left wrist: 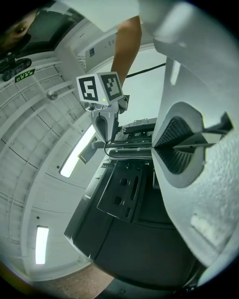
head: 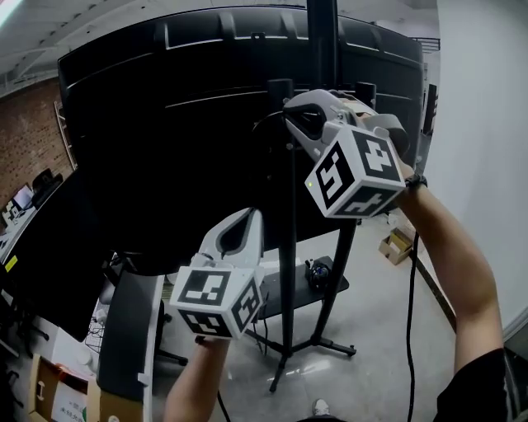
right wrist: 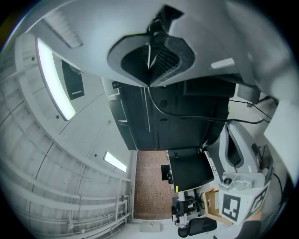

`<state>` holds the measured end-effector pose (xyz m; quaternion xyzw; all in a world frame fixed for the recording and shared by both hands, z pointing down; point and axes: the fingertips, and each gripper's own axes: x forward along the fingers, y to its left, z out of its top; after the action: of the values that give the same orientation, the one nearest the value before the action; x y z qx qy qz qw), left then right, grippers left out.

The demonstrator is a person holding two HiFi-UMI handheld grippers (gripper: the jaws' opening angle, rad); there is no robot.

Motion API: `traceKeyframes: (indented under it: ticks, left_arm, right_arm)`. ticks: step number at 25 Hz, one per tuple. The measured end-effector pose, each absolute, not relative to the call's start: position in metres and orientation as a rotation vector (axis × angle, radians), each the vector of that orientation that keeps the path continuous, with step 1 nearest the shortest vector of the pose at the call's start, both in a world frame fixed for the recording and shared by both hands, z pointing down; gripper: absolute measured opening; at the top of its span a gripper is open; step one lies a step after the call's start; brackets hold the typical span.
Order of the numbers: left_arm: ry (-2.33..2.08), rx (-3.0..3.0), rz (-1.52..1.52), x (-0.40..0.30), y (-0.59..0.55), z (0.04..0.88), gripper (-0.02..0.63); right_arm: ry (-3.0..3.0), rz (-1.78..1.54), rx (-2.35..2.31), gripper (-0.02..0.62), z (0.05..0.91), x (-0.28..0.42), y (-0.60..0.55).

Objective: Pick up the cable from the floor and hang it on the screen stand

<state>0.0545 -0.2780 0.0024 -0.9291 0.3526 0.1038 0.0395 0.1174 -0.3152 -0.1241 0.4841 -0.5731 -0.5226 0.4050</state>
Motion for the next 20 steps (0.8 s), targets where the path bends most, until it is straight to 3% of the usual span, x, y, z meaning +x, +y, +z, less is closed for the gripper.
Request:
traceKeyframes:
  ticks: [15,20]
  left_arm:
    - [1.119,-2.742,0.332,0.089,-0.311,-0.033,-0.009]
    - [1.099,-2.731,0.349,0.101,-0.312,-0.040,-0.009]
  right_arm:
    - [-1.119,-1.342,1.222,0.014,-0.232,0.150,-0.404]
    - [-0.911,-1.276,1.183,0.012,-0.224,0.179,-0.427]
